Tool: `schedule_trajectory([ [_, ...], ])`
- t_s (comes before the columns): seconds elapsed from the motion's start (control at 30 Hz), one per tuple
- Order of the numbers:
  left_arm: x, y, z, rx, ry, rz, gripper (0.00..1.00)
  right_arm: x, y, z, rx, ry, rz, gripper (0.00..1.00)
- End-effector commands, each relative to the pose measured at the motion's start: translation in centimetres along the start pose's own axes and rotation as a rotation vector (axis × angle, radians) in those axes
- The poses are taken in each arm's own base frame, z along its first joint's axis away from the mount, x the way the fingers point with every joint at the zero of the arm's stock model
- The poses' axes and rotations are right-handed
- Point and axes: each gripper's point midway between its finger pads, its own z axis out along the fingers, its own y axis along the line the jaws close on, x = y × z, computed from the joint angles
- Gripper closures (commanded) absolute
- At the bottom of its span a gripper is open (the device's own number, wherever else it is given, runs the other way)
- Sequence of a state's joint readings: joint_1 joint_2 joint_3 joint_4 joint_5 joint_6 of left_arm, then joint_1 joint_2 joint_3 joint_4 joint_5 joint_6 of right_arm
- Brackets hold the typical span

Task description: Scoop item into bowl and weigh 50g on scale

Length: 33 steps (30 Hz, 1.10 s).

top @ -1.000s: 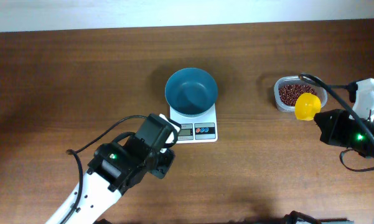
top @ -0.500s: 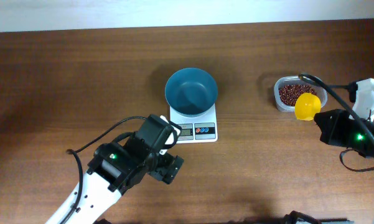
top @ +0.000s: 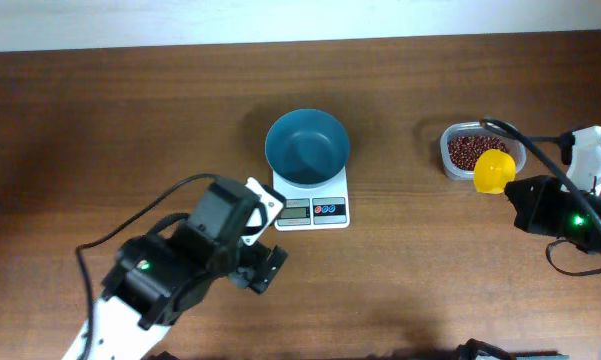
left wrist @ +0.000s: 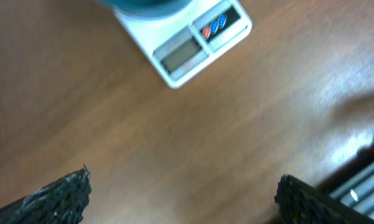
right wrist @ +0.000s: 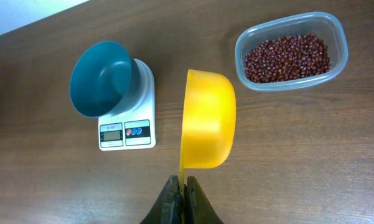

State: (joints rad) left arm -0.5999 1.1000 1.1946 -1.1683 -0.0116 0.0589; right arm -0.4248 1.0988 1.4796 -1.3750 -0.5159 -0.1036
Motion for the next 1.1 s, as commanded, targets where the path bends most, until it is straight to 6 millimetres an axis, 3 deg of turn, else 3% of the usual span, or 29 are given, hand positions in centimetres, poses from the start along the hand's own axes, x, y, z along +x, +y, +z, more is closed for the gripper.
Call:
schedule_trajectory([
  [0.0, 0.8, 1.3, -1.6, 0.054, -0.025, -0.040, 0.01, -0.2, 0.0, -0.2, 0.007, -0.009, 0.004, 0.96],
  [0.13, 1.0, 2.0, -2.6, 0.133, -0.075, -0.040, 0.01, -0.2, 0.0, -0.2, 0.006, -0.008, 0.005, 0.96],
  [0.4, 2.4, 0.2, -2.6, 0.265, -0.040, 0.091, 0.01, -0.1, 0.0, -0.2, 0.006, -0.007, 0.005, 0.96],
  [0.47, 2.5, 0.9, -2.4, 0.223, -0.028, 0.097, 0.01, -0.1, 0.0, -0.2, 0.007, -0.005, 0.006, 0.96],
  [0.6, 4.1, 4.9, -2.1, -0.007, 0.075, 0.104, 0.01, -0.1, 0.0, -0.2, 0.006, -0.004, 0.007, 0.96],
  [1.07, 3.9, 5.0, -2.0, -0.012, 0.067, 0.107, 0.01, 0.0, 0.0, -0.2, 0.006, -0.002, 0.007, 0.96],
])
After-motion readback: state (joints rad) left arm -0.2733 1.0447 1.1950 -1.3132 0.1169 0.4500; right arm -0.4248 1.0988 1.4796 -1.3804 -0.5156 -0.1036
